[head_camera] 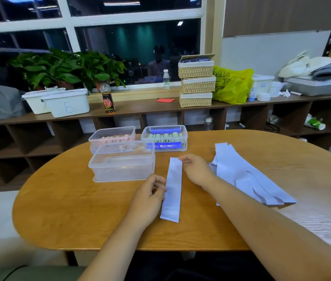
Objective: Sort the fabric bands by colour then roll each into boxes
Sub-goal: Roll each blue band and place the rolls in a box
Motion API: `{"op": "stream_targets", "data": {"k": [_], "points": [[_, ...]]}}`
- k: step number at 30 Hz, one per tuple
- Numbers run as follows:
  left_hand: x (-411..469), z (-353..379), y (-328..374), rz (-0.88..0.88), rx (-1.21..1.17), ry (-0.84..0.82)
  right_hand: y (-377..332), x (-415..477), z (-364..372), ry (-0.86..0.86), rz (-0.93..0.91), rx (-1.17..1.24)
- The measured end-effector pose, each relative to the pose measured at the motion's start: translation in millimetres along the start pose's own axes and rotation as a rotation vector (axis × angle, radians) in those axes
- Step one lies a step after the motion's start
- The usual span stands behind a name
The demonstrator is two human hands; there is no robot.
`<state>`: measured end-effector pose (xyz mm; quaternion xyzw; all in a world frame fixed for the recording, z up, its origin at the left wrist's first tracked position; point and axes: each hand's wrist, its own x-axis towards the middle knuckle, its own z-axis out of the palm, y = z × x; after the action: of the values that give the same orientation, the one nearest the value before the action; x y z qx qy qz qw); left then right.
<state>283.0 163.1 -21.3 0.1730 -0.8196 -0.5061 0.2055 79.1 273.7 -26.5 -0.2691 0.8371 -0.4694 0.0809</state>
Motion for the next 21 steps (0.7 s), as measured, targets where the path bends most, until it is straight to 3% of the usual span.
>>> {"op": "stream_targets", "data": {"k": [4, 8, 13, 21], "points": [[-22, -21, -7, 0.122, 0.067, -0.248, 0, -47, -3, 0.005, -0.106, 0.003], [-26, -26, -10, 0.261, 0.318, -0.403, 6, -93, -16, 0.105, -0.323, -0.14], [-26, -21, -14, 0.348, 0.325, -0.299, 16, -131, -26, 0.156, -0.522, -0.349], [-36, -21, -8, 0.357, 0.343, -0.276, 19, -151, -33, -0.004, -0.486, -0.43]]}}
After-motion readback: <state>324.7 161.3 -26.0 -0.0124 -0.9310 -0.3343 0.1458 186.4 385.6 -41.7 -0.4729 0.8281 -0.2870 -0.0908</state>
